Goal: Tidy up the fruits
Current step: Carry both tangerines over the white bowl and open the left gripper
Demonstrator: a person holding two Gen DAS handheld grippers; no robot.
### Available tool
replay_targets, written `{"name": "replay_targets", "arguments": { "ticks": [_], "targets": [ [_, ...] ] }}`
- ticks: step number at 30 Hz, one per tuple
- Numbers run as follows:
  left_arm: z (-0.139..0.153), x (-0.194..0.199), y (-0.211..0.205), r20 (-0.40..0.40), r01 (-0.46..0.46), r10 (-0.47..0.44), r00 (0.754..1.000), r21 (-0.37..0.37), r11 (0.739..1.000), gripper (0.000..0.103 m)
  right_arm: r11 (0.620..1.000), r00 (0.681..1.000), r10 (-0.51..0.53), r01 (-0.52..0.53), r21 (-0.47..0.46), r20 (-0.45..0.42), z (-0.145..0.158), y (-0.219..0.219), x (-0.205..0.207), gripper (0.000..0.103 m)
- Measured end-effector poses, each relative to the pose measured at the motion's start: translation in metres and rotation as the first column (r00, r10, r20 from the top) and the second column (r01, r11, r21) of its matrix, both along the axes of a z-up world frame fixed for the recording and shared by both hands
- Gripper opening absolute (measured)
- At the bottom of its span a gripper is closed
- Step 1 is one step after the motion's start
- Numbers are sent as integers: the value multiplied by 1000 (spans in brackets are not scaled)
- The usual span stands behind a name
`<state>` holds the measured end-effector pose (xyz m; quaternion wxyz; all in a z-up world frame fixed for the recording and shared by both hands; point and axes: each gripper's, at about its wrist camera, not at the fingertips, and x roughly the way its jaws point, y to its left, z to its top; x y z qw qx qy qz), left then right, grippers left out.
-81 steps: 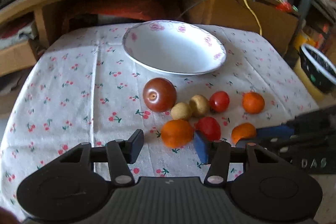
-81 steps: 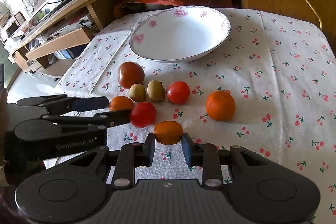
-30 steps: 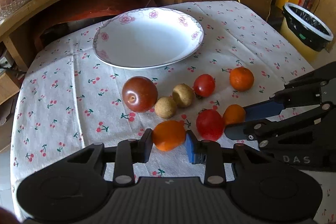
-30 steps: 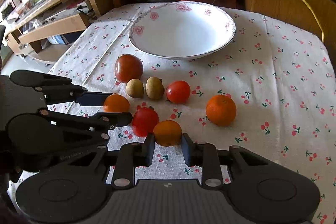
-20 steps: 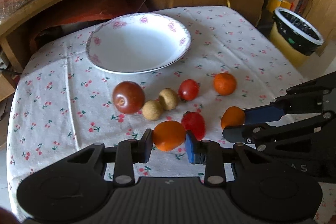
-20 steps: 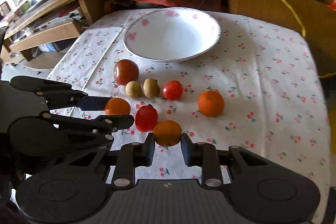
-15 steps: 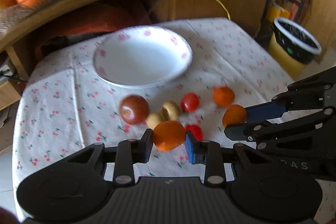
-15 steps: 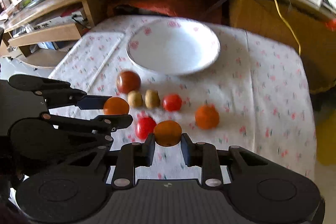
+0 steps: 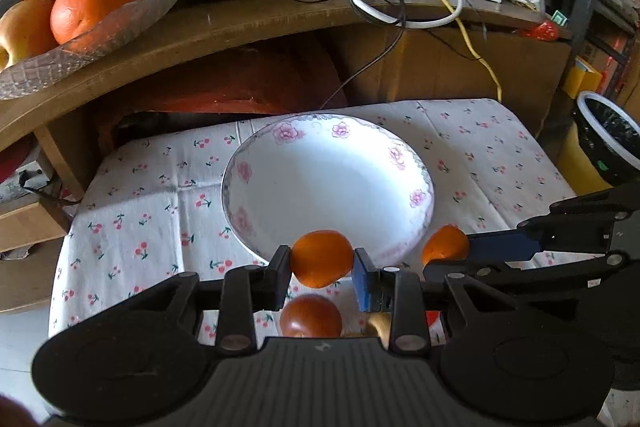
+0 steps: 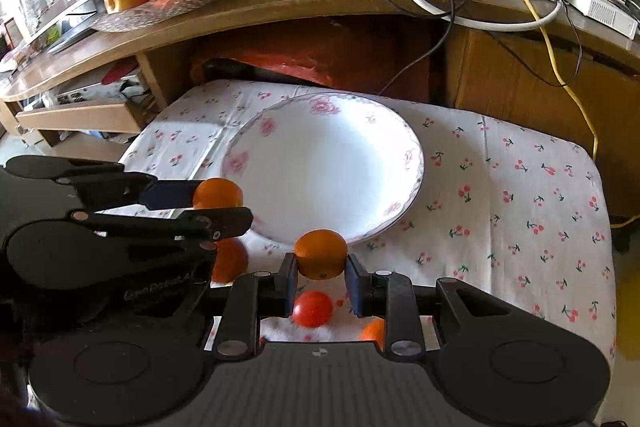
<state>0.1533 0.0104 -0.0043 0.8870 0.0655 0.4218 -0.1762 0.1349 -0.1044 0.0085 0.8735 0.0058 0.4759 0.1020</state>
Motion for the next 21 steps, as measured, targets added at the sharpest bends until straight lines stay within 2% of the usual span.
{"name": "replay_targets", "arguments": {
  "ticks": [12,21],
  "targets": [
    [-18,25,0,-34,-57,58,998,30,998,40,998,1000,28,-27,-50,13,-20,4,30,23],
    [-23,30,-5,-17,-59,60,998,55,997,39,996,999,48,-46,-75,18,-25,4,37,26]
  ]
}}
